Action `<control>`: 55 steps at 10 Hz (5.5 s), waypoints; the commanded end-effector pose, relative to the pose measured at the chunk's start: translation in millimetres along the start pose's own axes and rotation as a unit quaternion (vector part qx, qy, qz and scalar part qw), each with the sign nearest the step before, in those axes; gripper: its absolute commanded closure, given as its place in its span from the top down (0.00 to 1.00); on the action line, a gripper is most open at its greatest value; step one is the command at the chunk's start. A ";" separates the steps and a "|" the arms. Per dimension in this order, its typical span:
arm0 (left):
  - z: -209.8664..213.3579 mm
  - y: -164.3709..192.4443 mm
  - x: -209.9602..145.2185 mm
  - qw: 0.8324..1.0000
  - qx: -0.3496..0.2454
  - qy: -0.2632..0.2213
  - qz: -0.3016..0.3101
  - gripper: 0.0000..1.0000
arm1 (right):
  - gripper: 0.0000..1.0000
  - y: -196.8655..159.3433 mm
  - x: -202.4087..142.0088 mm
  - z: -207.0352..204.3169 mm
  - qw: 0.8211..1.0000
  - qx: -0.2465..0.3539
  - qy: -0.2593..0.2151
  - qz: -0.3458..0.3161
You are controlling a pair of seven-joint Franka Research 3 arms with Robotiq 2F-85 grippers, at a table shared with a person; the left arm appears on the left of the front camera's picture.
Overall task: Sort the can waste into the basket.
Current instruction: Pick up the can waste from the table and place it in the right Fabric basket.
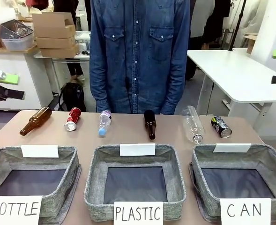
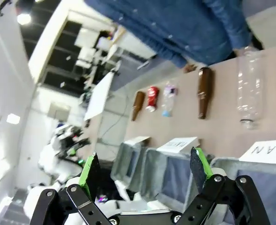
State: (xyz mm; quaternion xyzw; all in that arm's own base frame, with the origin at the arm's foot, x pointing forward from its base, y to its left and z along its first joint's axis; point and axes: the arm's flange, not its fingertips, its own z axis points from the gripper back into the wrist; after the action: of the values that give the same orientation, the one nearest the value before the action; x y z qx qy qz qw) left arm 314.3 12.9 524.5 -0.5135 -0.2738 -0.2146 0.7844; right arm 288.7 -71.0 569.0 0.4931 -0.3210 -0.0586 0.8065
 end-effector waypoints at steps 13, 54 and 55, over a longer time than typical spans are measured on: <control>-21.8 90.8 74.4 0.985 0.071 0.128 0.089 1.00 | 1.00 -2.3 -2.2 7.2 0.999 0.040 0.016 -0.012; -228.7 286.1 115.9 0.816 0.496 0.232 0.188 0.40 | 1.00 -2.3 -2.2 7.2 0.999 0.040 0.016 -0.012; -229.9 288.8 113.7 0.813 0.501 0.233 0.184 0.06 | 1.00 -2.3 -2.2 7.2 0.999 0.040 0.016 -0.012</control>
State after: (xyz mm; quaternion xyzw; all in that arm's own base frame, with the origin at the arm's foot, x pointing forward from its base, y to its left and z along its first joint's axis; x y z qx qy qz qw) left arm 625.0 -93.2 329.6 -0.0461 -0.0500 -0.0258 0.9973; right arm 278.9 -77.5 566.9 0.5251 -0.2924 -0.0578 0.7972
